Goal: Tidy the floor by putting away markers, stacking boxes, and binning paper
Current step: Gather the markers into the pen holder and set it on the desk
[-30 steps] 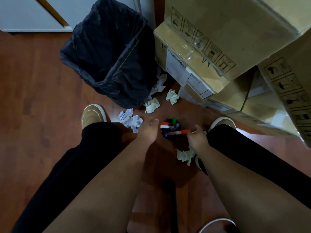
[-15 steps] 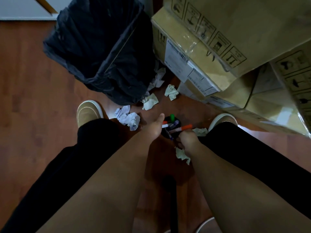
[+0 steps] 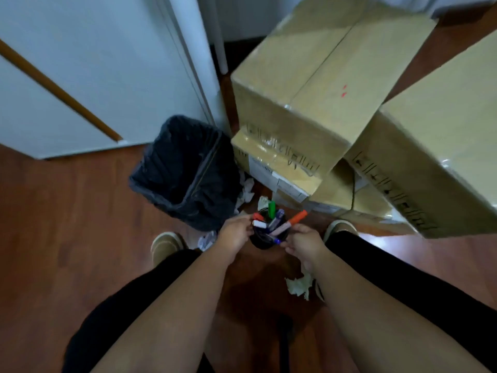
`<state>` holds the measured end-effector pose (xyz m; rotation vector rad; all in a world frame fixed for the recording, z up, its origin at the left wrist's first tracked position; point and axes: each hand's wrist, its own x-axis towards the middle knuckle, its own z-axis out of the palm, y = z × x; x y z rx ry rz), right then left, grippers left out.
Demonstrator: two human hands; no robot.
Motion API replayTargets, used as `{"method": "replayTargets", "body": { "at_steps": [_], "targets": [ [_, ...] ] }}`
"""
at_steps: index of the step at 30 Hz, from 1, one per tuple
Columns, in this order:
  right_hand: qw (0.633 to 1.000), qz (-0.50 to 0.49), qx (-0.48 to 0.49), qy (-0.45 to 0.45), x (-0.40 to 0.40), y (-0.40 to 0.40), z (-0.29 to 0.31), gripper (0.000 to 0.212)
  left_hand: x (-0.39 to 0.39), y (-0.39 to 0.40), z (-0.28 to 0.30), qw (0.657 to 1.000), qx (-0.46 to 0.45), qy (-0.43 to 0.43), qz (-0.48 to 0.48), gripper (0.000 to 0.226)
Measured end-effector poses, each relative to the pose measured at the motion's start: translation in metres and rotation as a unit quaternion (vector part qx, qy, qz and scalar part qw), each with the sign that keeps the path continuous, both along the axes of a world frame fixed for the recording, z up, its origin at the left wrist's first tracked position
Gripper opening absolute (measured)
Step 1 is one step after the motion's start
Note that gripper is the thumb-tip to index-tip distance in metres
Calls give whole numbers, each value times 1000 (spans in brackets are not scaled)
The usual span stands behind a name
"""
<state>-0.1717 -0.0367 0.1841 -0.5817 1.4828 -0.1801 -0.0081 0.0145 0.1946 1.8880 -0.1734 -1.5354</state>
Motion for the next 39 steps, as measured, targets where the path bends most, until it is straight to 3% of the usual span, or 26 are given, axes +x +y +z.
{"method": "replayTargets", "body": {
  "at_steps": [2,5,12,22,30,35,39],
  "targets": [
    [999,0,-37,-28,5,-1,32,43,13,4,26,997,-55,-17,-48,31],
    [992,4,-112,-50,12,0,80,35,35,10,67,979,-105,-109,-136,34],
    [964,-6,-204,-171,12,14,181,40,58,20,168,938,-244,-167,-181,41],
    [883,24,-390,-262,23,6,324,50,72,14,307,907,-403,-80,-90,27],
    [798,35,-548,-250,63,-49,426,49,89,-35,414,852,-511,-109,-43,29],
    [753,51,-596,-275,107,-109,468,42,119,-91,447,810,-574,-121,-5,42],
    [744,38,-611,-268,146,-154,472,37,144,-141,445,800,-580,-151,25,43]
  ]
}}
